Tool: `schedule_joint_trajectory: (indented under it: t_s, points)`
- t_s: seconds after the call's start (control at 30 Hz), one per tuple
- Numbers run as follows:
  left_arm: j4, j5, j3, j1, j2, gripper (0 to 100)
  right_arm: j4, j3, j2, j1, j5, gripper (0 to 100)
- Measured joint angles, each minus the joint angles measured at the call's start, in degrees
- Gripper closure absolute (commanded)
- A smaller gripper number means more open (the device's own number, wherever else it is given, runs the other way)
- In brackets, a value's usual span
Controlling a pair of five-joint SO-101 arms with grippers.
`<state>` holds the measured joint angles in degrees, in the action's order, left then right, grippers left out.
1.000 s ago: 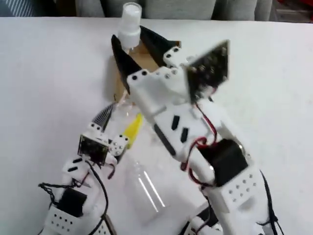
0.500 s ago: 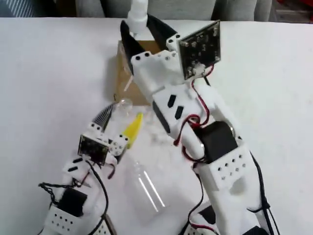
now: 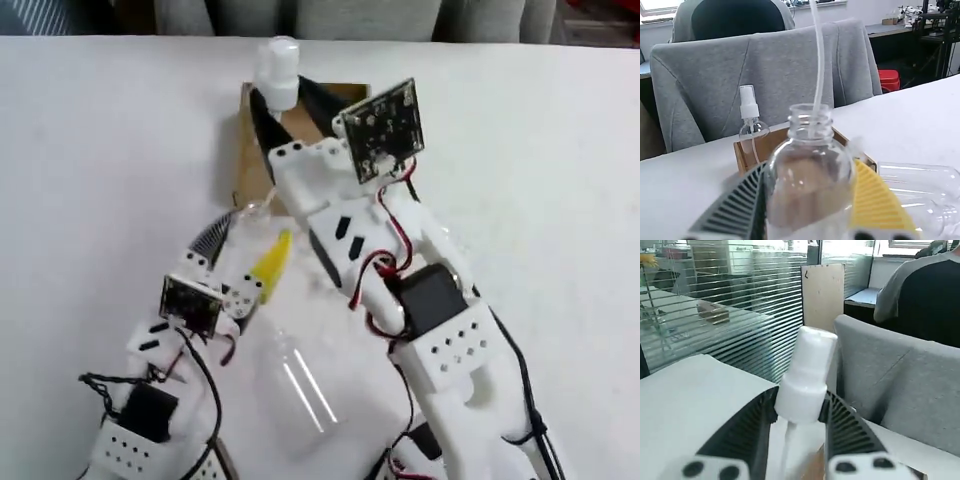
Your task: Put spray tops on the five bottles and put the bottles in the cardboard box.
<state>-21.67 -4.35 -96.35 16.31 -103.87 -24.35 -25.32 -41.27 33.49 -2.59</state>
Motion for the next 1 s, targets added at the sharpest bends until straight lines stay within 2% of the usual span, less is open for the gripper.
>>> schedule_joint_trajectory:
  t_s: [0.3, 0.9, 1.0]
  points:
    - [0.0, 0.0, 0.0, 0.0, 0.0, 98, -1.6, -4.1, -4.3, 6.1, 0.0, 98.2]
    - [0.0, 0.0, 0.0, 0.3, 0.0, 98, -13.2, -11.0, -7.9, 7.9, 1.4, 97.5]
    - [0.0, 0.0, 0.0, 0.3, 0.0, 98, -15.6, -11.0, -7.9, 8.5, 3.6, 90.9]
